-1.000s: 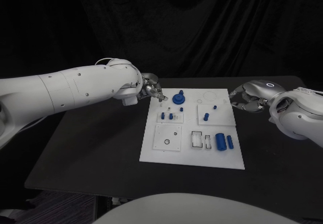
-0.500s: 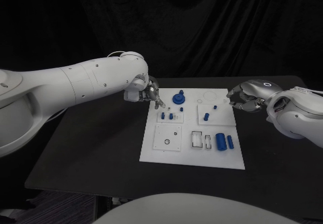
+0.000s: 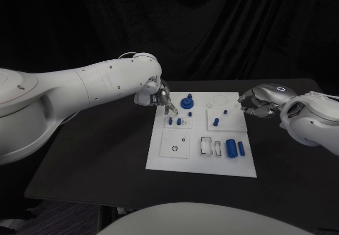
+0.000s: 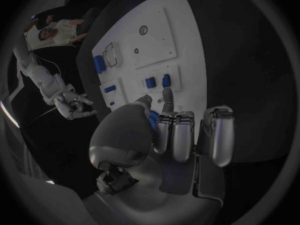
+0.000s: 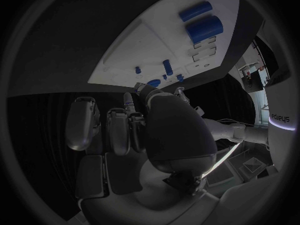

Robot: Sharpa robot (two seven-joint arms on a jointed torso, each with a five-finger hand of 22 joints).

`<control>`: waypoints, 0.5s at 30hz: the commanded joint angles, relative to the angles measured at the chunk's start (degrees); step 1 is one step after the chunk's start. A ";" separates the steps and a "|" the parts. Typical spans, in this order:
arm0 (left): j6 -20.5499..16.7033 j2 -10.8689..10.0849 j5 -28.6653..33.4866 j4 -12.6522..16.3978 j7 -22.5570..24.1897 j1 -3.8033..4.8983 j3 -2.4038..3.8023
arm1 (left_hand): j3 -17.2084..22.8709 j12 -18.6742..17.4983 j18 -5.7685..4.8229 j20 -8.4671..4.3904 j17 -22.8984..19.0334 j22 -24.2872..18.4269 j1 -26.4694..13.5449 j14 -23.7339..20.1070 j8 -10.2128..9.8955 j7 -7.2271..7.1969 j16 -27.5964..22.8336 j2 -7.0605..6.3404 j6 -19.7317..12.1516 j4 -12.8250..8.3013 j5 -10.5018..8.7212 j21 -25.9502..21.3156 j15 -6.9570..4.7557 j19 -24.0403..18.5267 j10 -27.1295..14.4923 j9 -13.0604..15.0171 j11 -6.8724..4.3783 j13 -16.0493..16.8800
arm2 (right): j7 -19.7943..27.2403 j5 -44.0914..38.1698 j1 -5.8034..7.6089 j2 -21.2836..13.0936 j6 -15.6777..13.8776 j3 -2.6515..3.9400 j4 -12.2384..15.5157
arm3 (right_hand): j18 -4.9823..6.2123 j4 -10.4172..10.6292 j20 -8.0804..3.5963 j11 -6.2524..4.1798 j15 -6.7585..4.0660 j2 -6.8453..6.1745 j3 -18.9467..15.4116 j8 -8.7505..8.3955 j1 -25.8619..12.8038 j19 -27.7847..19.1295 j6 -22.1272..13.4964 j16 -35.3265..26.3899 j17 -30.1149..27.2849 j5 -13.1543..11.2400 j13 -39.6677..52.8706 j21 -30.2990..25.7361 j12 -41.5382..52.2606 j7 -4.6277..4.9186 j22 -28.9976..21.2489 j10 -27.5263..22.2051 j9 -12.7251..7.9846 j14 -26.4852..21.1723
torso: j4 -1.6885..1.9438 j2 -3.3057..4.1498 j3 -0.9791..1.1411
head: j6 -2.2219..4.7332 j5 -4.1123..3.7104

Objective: Assemble the parts on the task board

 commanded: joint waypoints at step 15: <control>-0.22 1.72 0.59 -2.25 0.86 -1.00 0.04 | 0.75 0.19 0.06 0.38 15.08 13.36 2.78 5.96 -1.03 -0.33 0.15 0.34 0.18 -1.71 5.24 0.52 0.28 3.08 5.88 -0.72 0.29 14.91 | -0.39 -0.09 -0.10 -0.12 -1.16 0.04 0.56 | 0.71 0.01 0.15 0.46 0.54 0.17 0.32 -0.22 -0.23 -0.26 0.33 -0.08 9.74 -0.34 13.76 0.02 -0.16 -0.12 9.91 4.27 -0.09 3.90 | -0.23 0.24 -0.19 | 0.01 0.20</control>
